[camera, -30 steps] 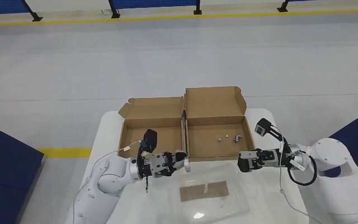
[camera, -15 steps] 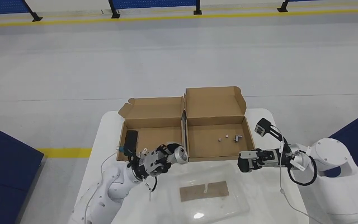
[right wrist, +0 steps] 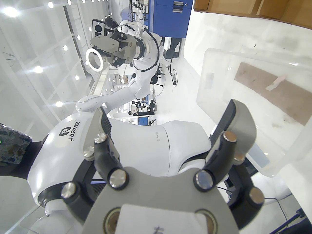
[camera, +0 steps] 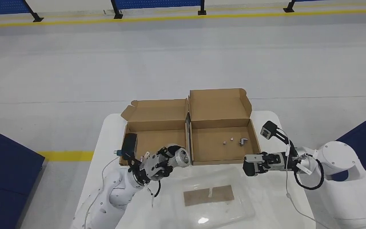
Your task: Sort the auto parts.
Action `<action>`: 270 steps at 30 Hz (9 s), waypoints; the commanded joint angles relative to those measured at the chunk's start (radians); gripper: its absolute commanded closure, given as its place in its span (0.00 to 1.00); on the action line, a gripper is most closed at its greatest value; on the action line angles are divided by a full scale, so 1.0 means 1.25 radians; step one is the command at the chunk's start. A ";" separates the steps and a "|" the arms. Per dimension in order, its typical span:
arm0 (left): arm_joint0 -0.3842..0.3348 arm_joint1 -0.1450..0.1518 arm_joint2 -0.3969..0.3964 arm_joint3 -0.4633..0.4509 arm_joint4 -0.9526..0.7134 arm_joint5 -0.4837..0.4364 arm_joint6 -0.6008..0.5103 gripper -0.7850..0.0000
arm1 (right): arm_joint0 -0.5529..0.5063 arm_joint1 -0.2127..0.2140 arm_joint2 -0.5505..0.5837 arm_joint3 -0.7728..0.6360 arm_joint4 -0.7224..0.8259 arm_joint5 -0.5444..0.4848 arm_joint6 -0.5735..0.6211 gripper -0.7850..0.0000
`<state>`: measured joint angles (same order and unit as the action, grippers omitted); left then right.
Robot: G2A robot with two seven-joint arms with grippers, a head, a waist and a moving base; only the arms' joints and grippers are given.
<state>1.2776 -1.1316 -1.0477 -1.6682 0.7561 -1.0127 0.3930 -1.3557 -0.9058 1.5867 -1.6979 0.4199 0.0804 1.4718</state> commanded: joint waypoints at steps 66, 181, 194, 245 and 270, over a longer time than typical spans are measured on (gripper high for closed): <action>0.012 -0.068 0.017 -0.241 -0.235 0.021 0.240 1.00 | 0.000 0.000 0.000 0.000 0.000 0.000 0.000 0.00; 0.015 -0.150 0.011 -0.335 -0.209 0.211 -0.129 1.00 | 0.000 0.000 0.000 0.000 0.000 0.000 0.000 0.00; 0.096 -0.132 -0.054 -0.299 -0.151 0.203 -0.234 1.00 | 0.000 0.000 0.000 0.000 0.000 0.000 0.000 0.00; -0.031 -0.119 -0.042 -0.327 -0.046 0.969 -0.937 1.00 | 0.000 0.000 0.000 0.000 0.000 0.000 0.000 0.00; -0.212 -0.156 0.092 -0.051 0.164 1.458 -1.123 1.00 | 0.000 0.000 0.000 0.000 0.000 0.000 0.000 0.00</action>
<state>1.0122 -1.3269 -0.9332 -1.7322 0.9614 0.8092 -1.0105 -1.3557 -0.9058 1.5867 -1.6978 0.4199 0.0804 1.4718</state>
